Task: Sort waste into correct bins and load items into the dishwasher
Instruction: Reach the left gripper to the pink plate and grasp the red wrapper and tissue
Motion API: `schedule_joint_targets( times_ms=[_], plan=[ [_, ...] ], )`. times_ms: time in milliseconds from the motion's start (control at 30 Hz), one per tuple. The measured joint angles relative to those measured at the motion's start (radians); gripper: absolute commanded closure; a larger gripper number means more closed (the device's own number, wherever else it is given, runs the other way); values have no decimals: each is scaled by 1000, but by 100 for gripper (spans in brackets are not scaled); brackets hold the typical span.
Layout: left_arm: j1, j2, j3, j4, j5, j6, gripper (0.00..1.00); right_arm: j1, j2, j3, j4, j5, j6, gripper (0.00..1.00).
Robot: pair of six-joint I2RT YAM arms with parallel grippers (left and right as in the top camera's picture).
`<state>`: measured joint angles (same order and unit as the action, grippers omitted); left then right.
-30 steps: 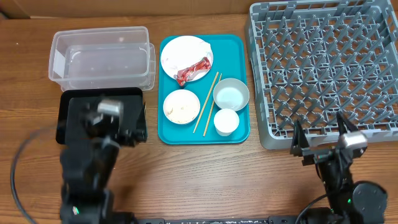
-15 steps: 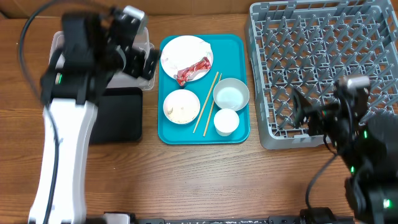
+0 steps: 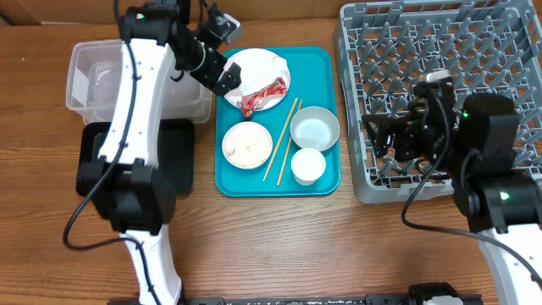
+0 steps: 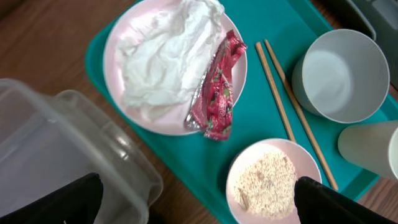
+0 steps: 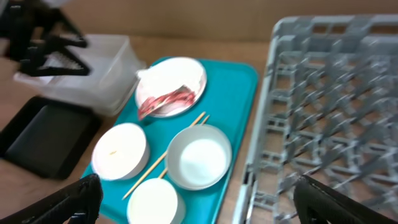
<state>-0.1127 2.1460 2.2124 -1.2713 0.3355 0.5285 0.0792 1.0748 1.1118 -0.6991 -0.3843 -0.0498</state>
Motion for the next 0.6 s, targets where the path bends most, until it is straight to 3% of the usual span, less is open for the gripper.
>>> schedule_joint_targets(
  times_ms=[200, 600],
  plan=[
    [-31, 74, 0, 80, 38, 37, 0, 0, 32, 0, -23, -38, 0, 0],
    [-175, 212, 6, 245, -199, 56, 0, 0, 37, 0, -76, -54, 0, 0]
  ],
)
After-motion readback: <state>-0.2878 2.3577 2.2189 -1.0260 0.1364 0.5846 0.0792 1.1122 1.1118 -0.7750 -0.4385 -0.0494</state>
